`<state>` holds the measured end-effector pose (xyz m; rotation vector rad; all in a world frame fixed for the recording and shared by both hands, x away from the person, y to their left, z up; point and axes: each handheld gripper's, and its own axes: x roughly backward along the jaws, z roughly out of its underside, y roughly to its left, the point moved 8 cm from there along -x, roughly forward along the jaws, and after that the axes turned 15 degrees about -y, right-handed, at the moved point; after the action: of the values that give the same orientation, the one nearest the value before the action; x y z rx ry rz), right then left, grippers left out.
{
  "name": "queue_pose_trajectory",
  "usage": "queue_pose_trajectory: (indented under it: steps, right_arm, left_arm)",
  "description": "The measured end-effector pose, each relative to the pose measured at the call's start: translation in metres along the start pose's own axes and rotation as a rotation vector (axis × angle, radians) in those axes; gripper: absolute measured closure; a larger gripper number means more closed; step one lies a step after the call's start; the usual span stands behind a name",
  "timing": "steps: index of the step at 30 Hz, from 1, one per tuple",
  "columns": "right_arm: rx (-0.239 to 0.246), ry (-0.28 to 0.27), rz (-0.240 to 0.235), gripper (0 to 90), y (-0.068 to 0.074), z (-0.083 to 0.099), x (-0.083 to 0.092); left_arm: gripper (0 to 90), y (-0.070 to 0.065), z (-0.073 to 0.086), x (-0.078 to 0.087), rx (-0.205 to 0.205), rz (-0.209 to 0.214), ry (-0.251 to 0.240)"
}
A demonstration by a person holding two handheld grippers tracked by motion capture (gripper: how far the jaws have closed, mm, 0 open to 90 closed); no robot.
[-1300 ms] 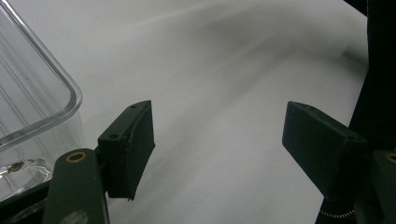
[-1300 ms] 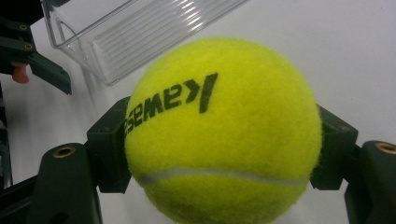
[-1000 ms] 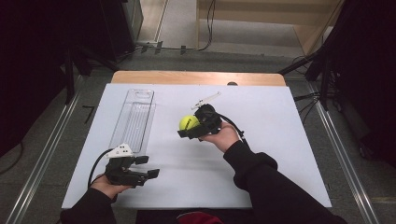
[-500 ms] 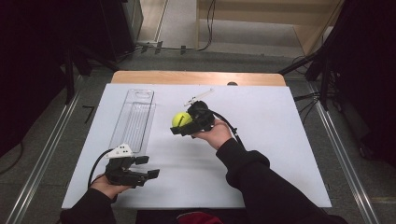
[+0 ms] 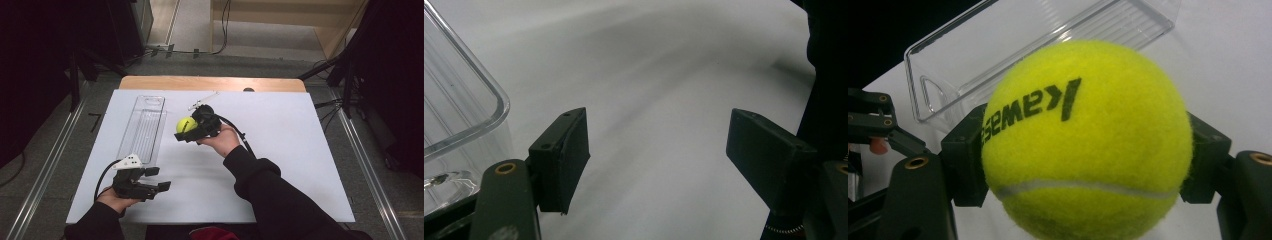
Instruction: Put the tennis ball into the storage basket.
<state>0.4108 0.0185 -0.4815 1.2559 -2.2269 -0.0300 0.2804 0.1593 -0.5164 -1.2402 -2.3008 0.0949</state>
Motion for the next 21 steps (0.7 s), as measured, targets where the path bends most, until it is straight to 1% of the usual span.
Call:
queue_pose_trajectory:
  steps: [5, 10, 13, 21]
  right_arm:
    - [0.001, -0.007, -0.002, 23.1, 0.002, -0.006, -0.006]
    - [0.015, -0.008, -0.007, 23.1, 0.006, -0.013, -0.012]
    - [0.014, -0.011, -0.006, 23.1, 0.008, -0.016, -0.014]
    - [0.011, -0.008, -0.003, 23.1, 0.008, -0.021, -0.022]
  left_arm:
    - [26.0, 0.0, 0.0, 0.0, -0.001, 0.001, -0.001]
    - [26.0, 0.0, 0.0, 0.0, 0.001, -0.001, -0.002]
    - [26.0, 0.0, 0.0, 0.001, 0.001, -0.001, -0.002]
    - [26.0, 0.0, -0.001, 0.0, 0.005, 0.001, -0.005]
